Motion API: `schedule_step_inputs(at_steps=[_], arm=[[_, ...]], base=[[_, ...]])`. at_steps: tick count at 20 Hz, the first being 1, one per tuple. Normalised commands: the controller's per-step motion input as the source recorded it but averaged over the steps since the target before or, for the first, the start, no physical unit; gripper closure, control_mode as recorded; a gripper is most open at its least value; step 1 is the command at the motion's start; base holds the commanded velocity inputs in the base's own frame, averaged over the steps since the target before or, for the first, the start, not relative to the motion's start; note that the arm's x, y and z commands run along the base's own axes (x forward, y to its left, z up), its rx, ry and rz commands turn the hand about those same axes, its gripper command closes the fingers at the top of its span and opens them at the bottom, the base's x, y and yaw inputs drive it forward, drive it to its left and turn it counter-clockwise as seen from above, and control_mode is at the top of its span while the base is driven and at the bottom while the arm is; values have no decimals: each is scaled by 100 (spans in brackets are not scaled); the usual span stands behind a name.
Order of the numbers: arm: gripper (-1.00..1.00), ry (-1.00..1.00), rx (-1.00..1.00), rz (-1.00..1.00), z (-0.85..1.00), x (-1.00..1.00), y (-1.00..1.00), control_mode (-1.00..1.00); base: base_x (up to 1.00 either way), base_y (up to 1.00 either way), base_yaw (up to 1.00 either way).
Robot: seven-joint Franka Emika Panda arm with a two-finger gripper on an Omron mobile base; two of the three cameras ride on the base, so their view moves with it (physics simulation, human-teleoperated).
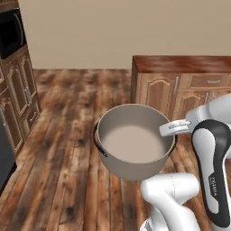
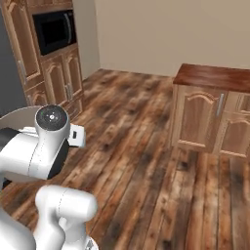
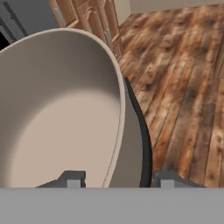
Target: Move the pot and pan from the stove into the sink.
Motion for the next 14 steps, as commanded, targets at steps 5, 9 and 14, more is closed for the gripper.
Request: schedule_step_inputs(at_steps=[5, 9, 14], arm=[[100, 0, 0, 0, 0, 0, 0, 100], [100, 0, 0, 0, 0, 0, 0, 100], [100, 0, 0, 0, 0, 0, 0, 100]], base=[[-2, -18, -40], [0, -18, -40], [0, -17, -40]])
